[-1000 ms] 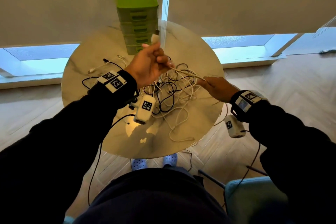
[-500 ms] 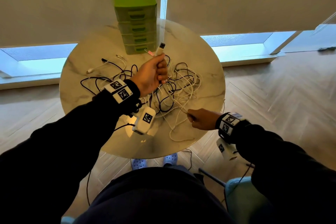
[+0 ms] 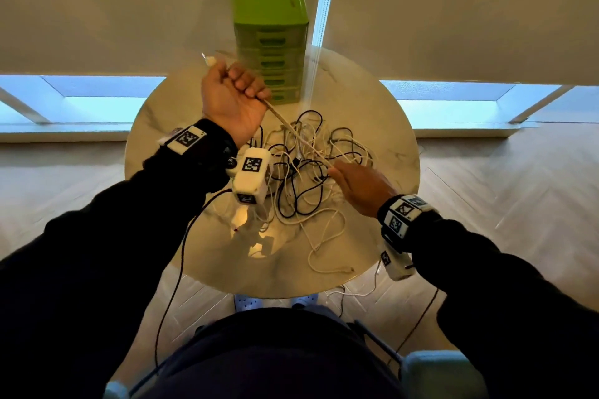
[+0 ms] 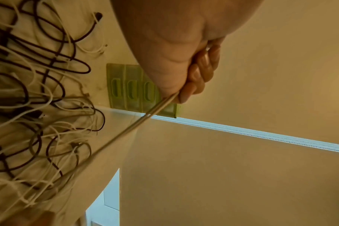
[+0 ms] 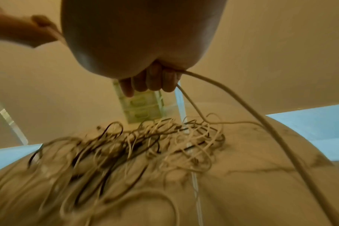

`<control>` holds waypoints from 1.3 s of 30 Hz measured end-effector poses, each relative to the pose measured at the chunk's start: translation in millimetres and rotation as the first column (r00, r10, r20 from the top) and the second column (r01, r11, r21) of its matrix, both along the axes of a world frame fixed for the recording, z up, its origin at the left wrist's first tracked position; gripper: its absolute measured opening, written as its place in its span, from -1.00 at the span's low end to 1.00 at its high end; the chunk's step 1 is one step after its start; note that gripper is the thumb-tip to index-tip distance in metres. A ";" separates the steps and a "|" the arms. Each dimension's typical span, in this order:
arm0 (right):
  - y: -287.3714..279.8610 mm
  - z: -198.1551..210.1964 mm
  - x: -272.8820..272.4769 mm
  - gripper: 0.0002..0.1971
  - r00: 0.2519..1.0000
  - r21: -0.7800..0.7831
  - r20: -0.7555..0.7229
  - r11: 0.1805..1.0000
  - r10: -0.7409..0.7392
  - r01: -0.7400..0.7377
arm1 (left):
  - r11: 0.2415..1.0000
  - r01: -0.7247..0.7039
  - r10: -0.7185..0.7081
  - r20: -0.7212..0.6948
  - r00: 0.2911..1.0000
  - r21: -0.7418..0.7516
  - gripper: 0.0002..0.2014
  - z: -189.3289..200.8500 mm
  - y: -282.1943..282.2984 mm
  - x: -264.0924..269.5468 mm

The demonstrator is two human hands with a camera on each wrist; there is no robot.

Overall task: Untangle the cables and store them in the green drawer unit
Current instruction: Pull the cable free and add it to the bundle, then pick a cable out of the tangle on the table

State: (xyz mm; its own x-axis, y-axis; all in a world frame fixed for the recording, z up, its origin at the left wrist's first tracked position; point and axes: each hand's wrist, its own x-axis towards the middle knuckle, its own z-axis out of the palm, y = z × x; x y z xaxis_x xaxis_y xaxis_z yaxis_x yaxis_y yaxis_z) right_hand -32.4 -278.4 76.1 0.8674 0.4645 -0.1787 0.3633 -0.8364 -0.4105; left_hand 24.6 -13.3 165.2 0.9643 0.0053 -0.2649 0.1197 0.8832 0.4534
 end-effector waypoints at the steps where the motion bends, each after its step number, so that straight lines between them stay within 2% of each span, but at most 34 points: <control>1: 4.0 -4.6 -3.5 -0.64 0.996 -0.073 -0.055 0.994 0.071 -0.075 | 0.999 0.034 -0.033 -0.013 0.999 0.040 -0.59 -3.3 -0.8 -0.6; 3: 6.1 -16.8 -11.2 -0.57 0.950 -0.124 -0.263 0.970 0.171 -0.209 | 0.971 0.143 -0.136 -0.051 0.989 0.192 -0.57 -11.4 -5.7 -7.1; 5: 3.2 -26.7 -8.5 -0.55 0.857 -0.069 -0.454 0.949 0.244 -0.307 | 0.909 0.238 -0.221 -0.089 0.971 0.341 -0.54 -21.7 -10.9 -13.5; 7: 0.4 -25.4 4.4 -0.50 0.783 -0.069 -0.557 0.925 0.276 -0.374 | 0.856 0.275 -0.248 -0.120 0.961 0.438 -0.53 -30.5 -13.8 -17.6; 9: -0.3 -15.8 23.3 -0.49 0.763 -0.078 -0.592 0.925 0.258 -0.373 | 0.838 0.263 -0.212 -0.159 0.964 0.478 -0.52 -38.7 -12.3 -18.6; 11: 3.1 -1.7 46.0 -0.53 0.790 -0.033 -0.563 0.949 0.242 -0.314 | 0.848 0.222 -0.152 -0.182 0.972 0.482 -0.52 -47.0 -8.8 -17.3; 13: 11.2 6.6 72.1 -0.53 0.848 0.021 -0.468 0.962 0.248 -0.271 | 0.859 0.194 -0.106 -0.207 0.973 0.473 -0.52 -54.3 -4.9 -16.4; 16: 31.7 0.1 102.8 -0.70 0.908 0.039 -0.332 0.966 0.254 -0.256 | 0.866 0.164 -0.047 -0.249 0.967 0.473 -0.50 -63.8 -2.3 -15.8; 18: 49.4 -9.1 110.3 -0.77 0.926 0.030 -0.297 0.971 0.235 -0.236 | 0.862 0.157 -0.031 -0.257 0.966 0.483 -0.50 -67.4 -2.8 -17.0; 25: 87.2 -53.0 113.3 -0.71 0.910 -0.113 -0.357 0.958 0.209 -0.264 | 0.838 0.145 0.029 -0.308 0.951 0.527 -0.51 -72.6 -15.0 -14.9; 27: 87.2 -57.7 114.2 -0.67 0.898 -0.133 -0.364 0.940 0.248 -0.313 | 0.837 0.143 0.036 -0.314 0.949 0.529 -0.51 -74.5 -18.8 -13.0; 30: 82.8 -56.1 118.1 -0.63 0.823 -0.074 -0.427 0.893 0.375 -0.445 | 0.837 0.153 0.024 -0.314 0.949 0.525 -0.51 -77.9 -23.3 -8.6; 32: 78.3 -55.1 124.8 -0.64 0.790 -0.021 -0.451 0.880 0.415 -0.474 | 0.834 0.163 0.016 -0.318 0.948 0.527 -0.51 -79.4 -25.7 -5.3; 33: 76.2 -54.6 129.8 -0.65 0.796 -0.016 -0.444 0.884 0.412 -0.467 | 0.832 0.165 0.013 -0.317 0.948 0.529 -0.51 -79.7 -26.7 -3.9; 36: 71.0 -58.6 149.1 -0.75 0.879 -0.047 -0.348 0.931 0.325 -0.363 | 0.820 0.178 0.008 -0.321 0.947 0.545 -0.52 -80.5 -27.8 -0.7; 39: 70.6 -64.2 160.1 -0.81 0.902 -0.167 -0.342 0.928 0.262 -0.333 | 0.801 0.204 -0.008 -0.330 0.944 0.563 -0.52 -83.0 -25.9 1.3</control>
State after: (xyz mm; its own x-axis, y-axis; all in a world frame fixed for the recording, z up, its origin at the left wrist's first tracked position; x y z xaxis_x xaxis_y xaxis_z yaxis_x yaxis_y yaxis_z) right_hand 127.7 -207.8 11.9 0.5792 0.6113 -0.5393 0.4939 -0.7895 -0.3645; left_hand 25.9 -39.3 82.1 0.8427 0.1549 -0.5157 0.4105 0.4351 0.8014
